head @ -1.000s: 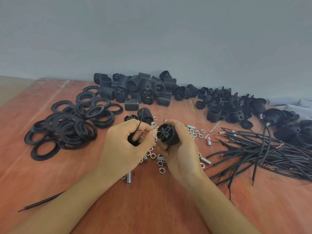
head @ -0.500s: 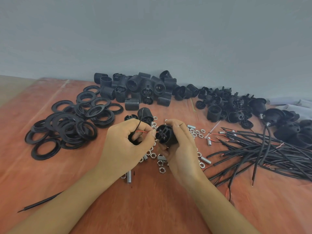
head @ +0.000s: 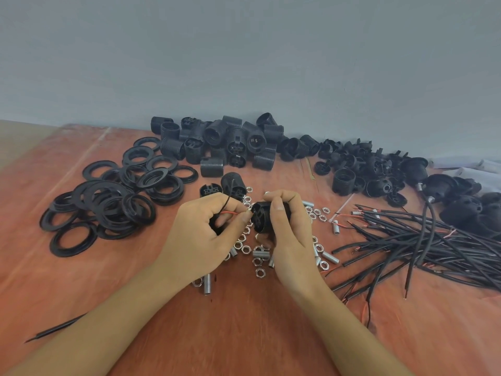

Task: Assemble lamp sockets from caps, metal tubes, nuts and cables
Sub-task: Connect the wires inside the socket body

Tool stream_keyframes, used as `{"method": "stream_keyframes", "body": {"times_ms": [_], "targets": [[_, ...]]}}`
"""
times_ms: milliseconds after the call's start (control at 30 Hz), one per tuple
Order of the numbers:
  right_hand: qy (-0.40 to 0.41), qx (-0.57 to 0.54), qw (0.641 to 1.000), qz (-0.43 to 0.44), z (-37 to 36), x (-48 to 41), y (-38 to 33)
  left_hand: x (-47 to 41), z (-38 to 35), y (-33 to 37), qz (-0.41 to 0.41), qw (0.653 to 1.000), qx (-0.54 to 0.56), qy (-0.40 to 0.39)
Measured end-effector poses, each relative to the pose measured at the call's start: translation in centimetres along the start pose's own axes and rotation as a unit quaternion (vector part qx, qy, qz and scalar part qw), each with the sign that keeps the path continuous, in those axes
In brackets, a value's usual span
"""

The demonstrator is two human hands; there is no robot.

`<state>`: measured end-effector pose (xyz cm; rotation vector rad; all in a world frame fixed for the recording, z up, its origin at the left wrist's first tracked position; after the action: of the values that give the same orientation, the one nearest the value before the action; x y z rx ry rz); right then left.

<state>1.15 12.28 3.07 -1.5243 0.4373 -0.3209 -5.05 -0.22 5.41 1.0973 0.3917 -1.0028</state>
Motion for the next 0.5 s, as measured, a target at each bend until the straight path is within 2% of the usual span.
{"method": "stream_keyframes", "body": {"times_ms": [500], "targets": [[-0.019,0.042,0.998,0.037,0.3,-0.06,-0.65,0.46,-0.54,0.34,-0.032,0.999,-0.009,-0.001]]}}
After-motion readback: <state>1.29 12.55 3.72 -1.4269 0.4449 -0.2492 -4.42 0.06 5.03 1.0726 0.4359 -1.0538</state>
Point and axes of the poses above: each hand's wrist, its own x-axis away from the middle knuckle, its own z-axis out of the back of the hand, y = z × x, the point moved 5 cm from there along -x, towards the middle knuckle, and after that the axes turned 13 degrees about -z, right-handed, at the moved point
